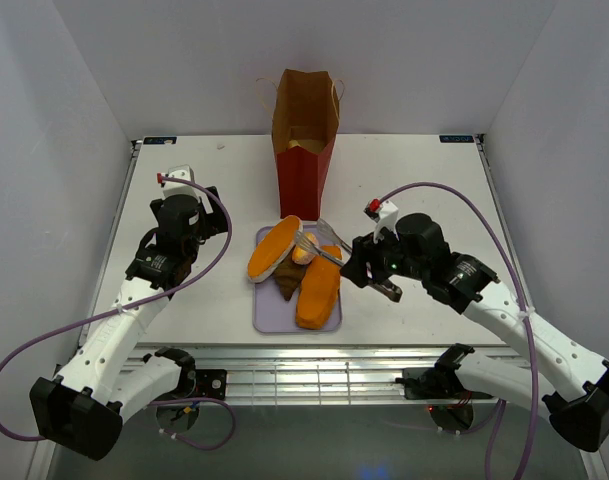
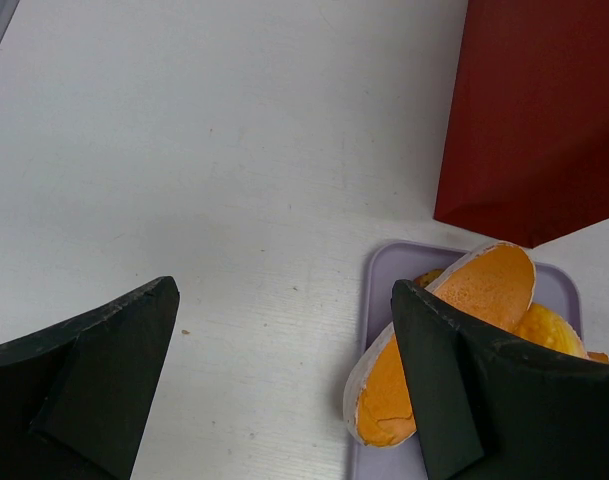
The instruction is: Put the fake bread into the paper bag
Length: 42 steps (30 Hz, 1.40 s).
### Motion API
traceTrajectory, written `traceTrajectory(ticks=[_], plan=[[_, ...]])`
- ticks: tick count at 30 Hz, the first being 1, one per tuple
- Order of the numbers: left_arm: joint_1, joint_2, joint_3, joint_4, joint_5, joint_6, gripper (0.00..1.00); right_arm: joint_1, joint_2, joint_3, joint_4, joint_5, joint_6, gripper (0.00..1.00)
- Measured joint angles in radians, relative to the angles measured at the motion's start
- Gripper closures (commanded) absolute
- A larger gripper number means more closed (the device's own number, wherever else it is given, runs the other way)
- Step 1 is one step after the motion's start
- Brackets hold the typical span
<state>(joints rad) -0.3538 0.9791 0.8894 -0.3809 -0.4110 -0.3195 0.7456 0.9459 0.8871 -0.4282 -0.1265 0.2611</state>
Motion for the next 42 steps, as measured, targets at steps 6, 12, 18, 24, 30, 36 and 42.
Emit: traceTrajectory(ticks=[6, 12, 18, 24, 30, 36, 42], plan=[[0.000, 0.000, 0.000, 0.000, 0.006, 0.000, 0.02, 0.021, -0.010, -0.021, -0.012, 0.031, 0.051, 0.39], [0.000, -0.001, 0.000, 0.000, 0.016, 0.000, 0.02, 0.125, 0.008, -0.032, -0.020, 0.108, 0.069, 0.39], [0.000, -0.004, 0.000, 0.000, 0.027, 0.000, 0.02, 0.233, 0.060, -0.005, -0.052, 0.248, 0.068, 0.39], [0.000, -0.008, 0.000, 0.000, 0.034, 0.000, 0.02, 0.350, 0.117, 0.057, -0.079, 0.414, 0.060, 0.39], [0.000, -0.008, 0.000, 0.000, 0.035, 0.000, 0.02, 0.424, 0.184, 0.106, -0.096, 0.528, 0.053, 0.38], [0.000, -0.008, 0.000, 0.000, 0.035, 0.000, 0.02, 0.472, 0.275, 0.136, -0.107, 0.609, 0.047, 0.38], [0.000, -0.010, 0.000, 0.000, 0.043, 0.000, 0.02, 0.484, 0.327, 0.151, -0.125, 0.657, 0.045, 0.38]])
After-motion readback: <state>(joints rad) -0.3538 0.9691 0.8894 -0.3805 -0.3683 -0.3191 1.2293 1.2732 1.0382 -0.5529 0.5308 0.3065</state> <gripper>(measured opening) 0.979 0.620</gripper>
